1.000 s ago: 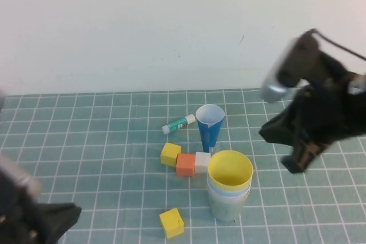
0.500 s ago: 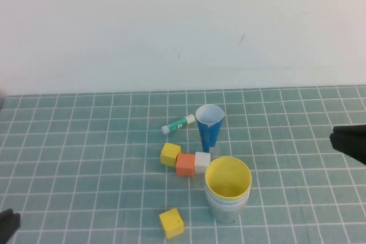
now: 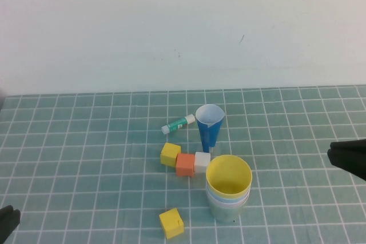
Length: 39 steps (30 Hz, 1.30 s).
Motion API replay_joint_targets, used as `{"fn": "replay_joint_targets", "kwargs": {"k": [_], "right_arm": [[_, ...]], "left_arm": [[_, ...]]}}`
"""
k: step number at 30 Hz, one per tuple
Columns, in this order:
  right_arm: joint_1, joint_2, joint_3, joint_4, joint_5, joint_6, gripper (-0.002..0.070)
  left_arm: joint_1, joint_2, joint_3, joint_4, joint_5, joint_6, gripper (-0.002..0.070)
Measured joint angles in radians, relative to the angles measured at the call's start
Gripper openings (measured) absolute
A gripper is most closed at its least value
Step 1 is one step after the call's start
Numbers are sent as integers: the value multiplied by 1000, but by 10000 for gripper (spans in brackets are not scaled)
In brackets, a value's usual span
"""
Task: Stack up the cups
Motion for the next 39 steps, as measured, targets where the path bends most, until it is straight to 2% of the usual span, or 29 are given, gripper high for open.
{"fn": "replay_joint_targets", "kwargs": {"k": [12,16,22,26,29,39], "right_arm": [[0,0,0,2,2,0,-1],[0,0,13,-67,-14,32,-1],[0,-35,151,-154,-192,60,-1],[-17,-158,297,-238,-339,162,-1],[-101,-279,400,-297,-354,246,-1],[-490,-664,647,-408,-338,403,-1]], "left_arm": [[0,0,0,0,0,0,-2],[0,0,0,0,0,0,-2],[0,0,0,0,0,0,-2],[0,0,0,0,0,0,-2],[0,0,0,0,0,0,-2],[0,0,0,0,0,0,-2]]}}
